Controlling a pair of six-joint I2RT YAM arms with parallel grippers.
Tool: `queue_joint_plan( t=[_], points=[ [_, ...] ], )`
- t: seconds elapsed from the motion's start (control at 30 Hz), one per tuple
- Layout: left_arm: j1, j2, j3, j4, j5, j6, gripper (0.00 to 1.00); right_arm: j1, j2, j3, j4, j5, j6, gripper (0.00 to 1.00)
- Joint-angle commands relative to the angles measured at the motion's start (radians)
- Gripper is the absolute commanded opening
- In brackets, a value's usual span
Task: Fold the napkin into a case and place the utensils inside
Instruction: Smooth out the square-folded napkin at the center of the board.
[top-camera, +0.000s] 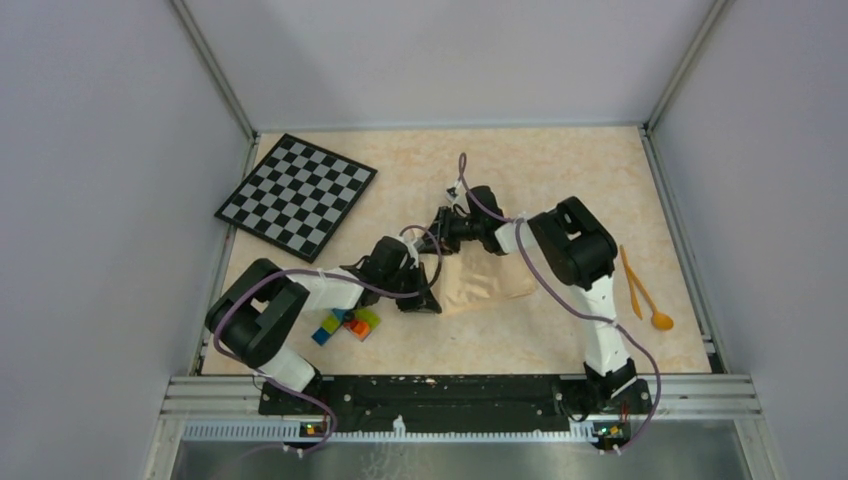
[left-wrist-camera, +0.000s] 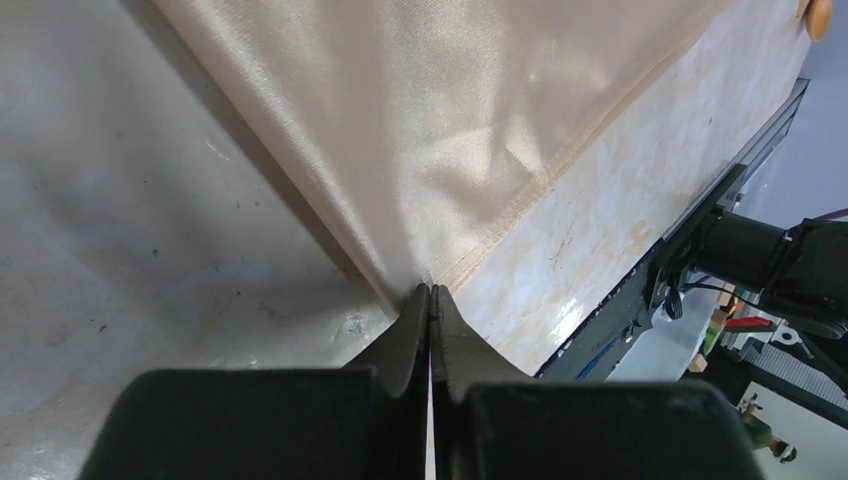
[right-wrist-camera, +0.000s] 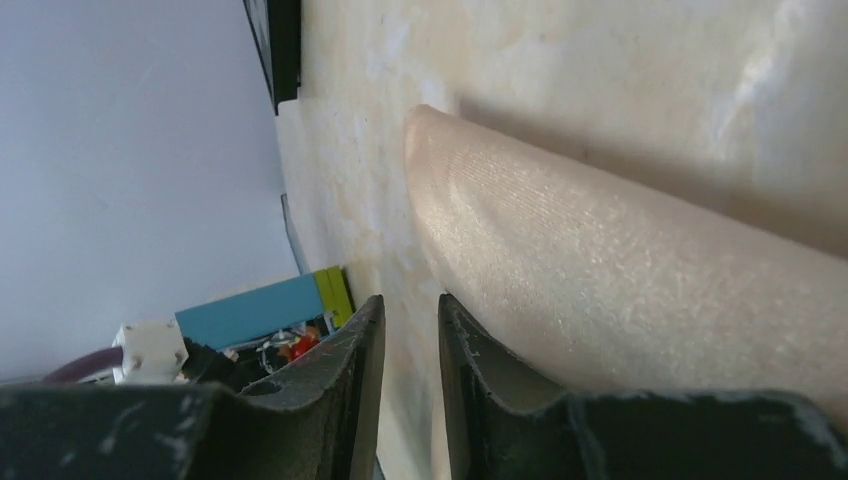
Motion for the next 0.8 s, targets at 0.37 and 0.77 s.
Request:
queue_joint_plan(
  t=[0.37,0.77],
  points=[
    [-0.005,0.008,-0.03,-0.034,-0.04,0.053,0.0,-0.09,0.281,0.531,-0.315,0.08,-0.204,0.41],
    [0.017,-0.098,0.285,-0.212,0.078,0.158,0.52,-0.285,-0.427,0.062,-0.892,0.249,-0.499,0.57]
  ],
)
